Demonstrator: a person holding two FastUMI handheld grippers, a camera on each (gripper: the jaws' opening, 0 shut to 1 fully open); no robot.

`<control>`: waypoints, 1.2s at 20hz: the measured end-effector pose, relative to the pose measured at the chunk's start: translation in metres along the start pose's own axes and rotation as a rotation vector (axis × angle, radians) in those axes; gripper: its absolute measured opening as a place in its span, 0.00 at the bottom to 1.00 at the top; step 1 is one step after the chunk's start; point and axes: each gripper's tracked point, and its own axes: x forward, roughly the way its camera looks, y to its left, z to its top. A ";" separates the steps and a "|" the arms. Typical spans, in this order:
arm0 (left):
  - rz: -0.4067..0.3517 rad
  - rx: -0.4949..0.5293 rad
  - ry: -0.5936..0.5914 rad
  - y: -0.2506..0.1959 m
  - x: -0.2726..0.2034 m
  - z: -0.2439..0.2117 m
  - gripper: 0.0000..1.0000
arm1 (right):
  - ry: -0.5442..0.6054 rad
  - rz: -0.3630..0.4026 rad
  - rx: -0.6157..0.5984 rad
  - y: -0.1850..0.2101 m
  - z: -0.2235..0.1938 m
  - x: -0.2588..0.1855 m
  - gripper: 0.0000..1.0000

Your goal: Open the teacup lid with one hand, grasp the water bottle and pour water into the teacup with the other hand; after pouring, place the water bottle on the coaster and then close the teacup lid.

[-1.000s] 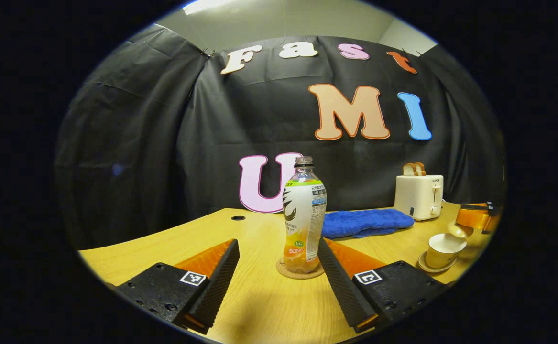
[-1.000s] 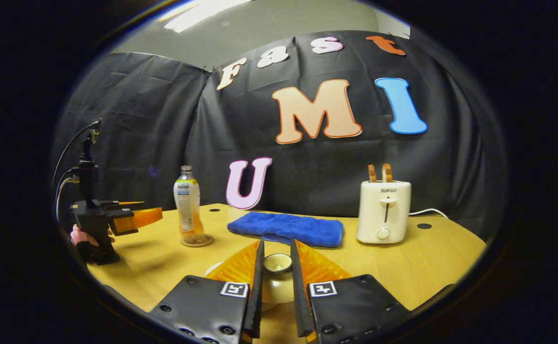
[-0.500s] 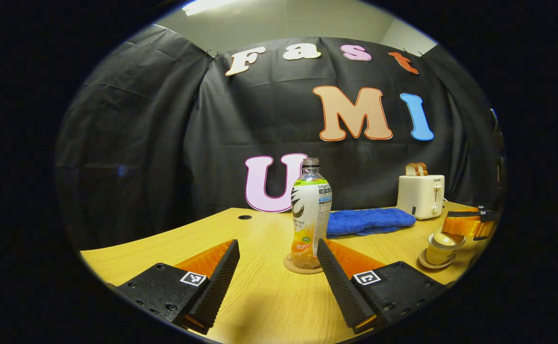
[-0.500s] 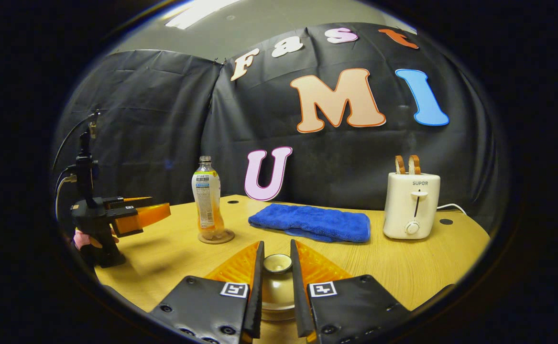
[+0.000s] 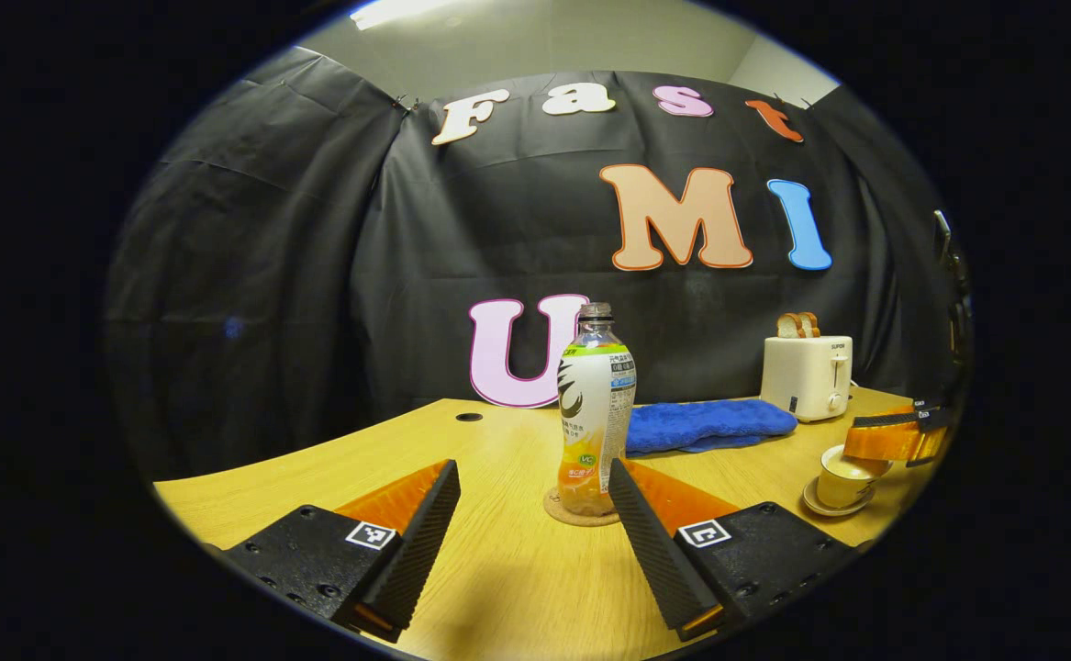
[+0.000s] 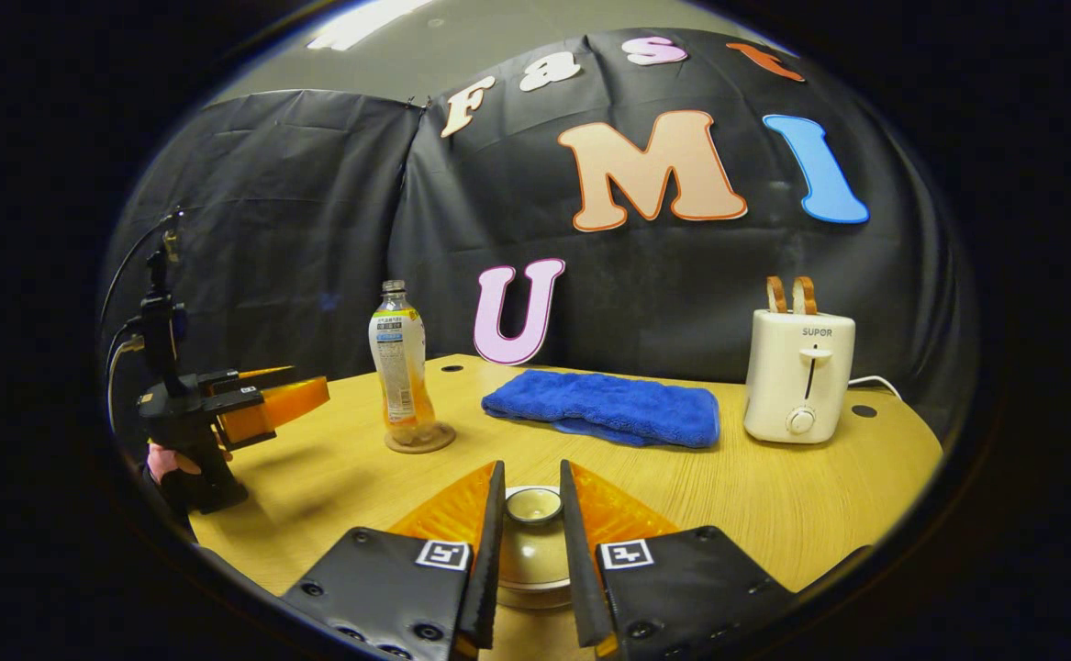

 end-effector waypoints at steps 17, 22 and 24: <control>-0.006 0.001 -0.002 0.000 -0.001 0.001 0.95 | -0.167 -0.216 -0.013 -0.038 0.018 -0.059 0.89; 0.000 0.002 -0.003 0.001 -0.001 0.000 0.95 | -0.174 -0.389 -0.005 -0.079 0.017 -0.089 0.94; 0.006 0.003 -0.003 0.002 -0.001 0.001 0.95 | -0.178 -0.495 -0.001 -0.100 0.017 -0.099 0.94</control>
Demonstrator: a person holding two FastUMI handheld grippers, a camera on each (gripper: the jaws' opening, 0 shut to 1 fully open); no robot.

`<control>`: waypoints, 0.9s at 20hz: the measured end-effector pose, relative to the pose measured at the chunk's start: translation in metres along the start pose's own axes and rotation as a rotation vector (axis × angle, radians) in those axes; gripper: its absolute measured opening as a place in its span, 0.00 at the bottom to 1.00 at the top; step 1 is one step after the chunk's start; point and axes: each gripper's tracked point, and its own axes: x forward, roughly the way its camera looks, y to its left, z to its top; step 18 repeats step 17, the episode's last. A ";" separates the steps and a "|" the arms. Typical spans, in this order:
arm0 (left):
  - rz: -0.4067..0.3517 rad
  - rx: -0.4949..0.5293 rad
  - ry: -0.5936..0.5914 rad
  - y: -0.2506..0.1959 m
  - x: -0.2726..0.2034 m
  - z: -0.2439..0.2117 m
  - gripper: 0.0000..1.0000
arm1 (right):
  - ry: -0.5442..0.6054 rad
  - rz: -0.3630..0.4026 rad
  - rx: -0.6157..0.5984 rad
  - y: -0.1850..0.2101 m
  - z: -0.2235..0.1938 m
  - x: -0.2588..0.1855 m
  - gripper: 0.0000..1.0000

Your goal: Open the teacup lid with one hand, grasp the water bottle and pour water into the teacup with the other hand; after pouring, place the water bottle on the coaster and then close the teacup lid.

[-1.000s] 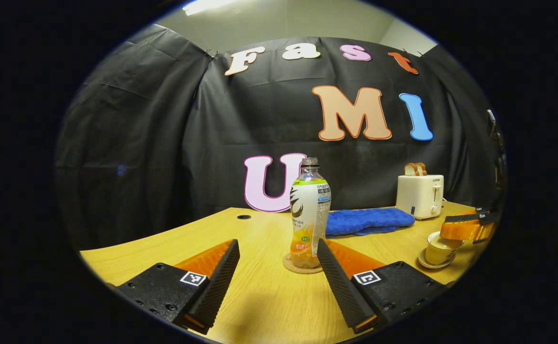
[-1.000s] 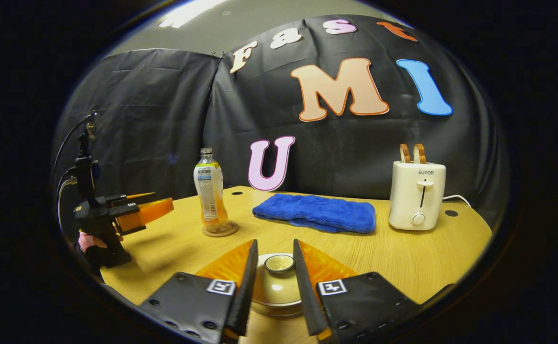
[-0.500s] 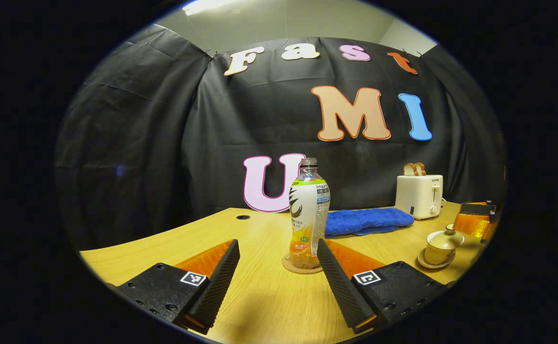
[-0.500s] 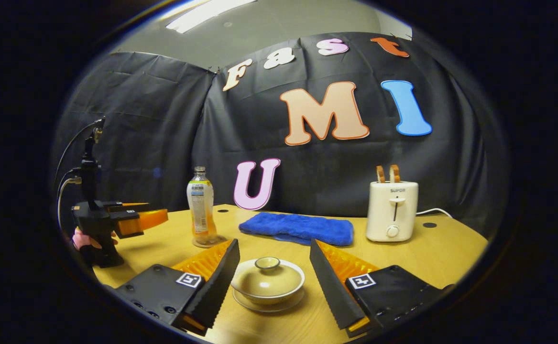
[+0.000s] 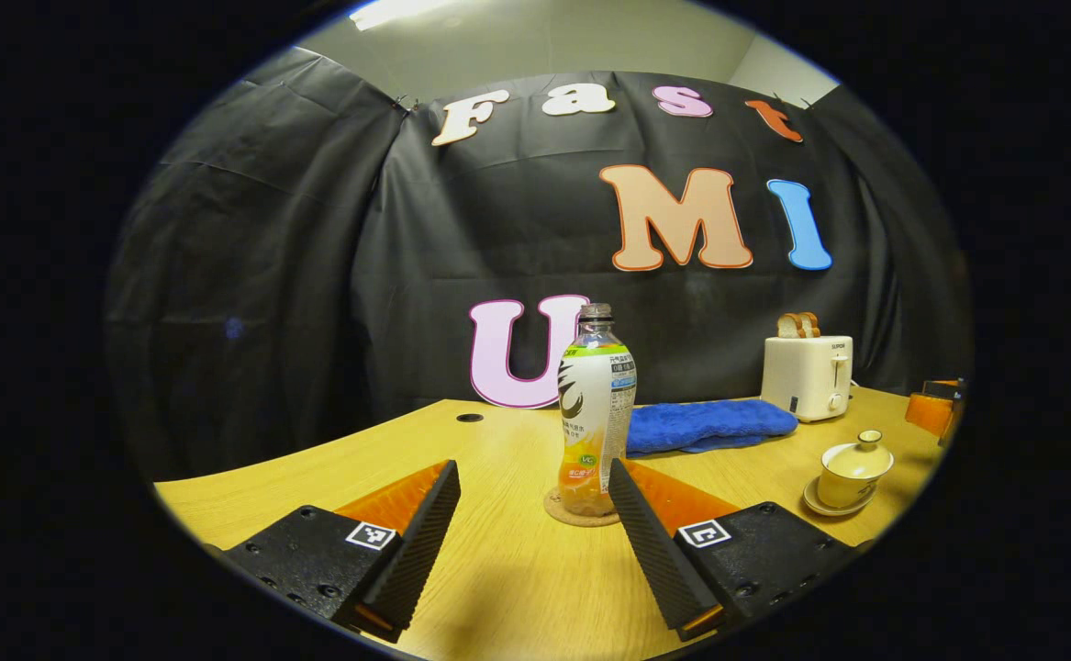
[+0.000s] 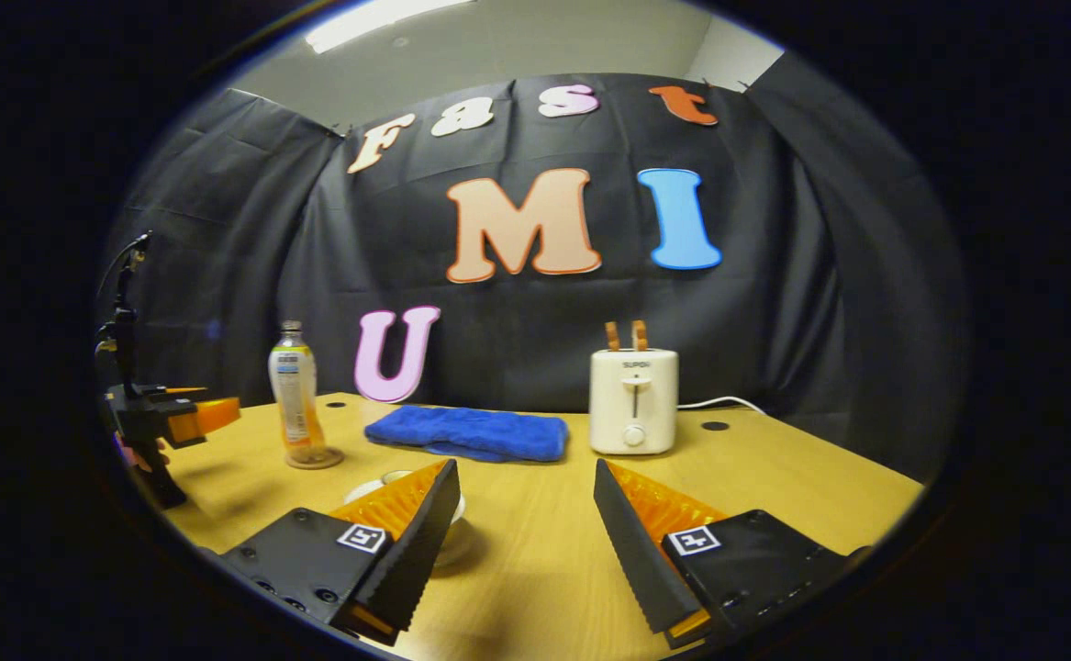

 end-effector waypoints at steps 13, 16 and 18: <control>0.139 0.008 0.001 0.026 -0.005 0.001 0.95 | -0.010 -0.211 -0.009 -0.039 0.002 -0.005 0.89; 0.141 0.007 0.002 0.025 -0.005 0.000 0.95 | -0.011 -0.211 -0.010 -0.039 0.002 -0.005 0.89; 0.141 0.007 0.003 0.025 -0.005 0.000 0.95 | -0.011 -0.211 -0.010 -0.039 0.002 -0.005 0.89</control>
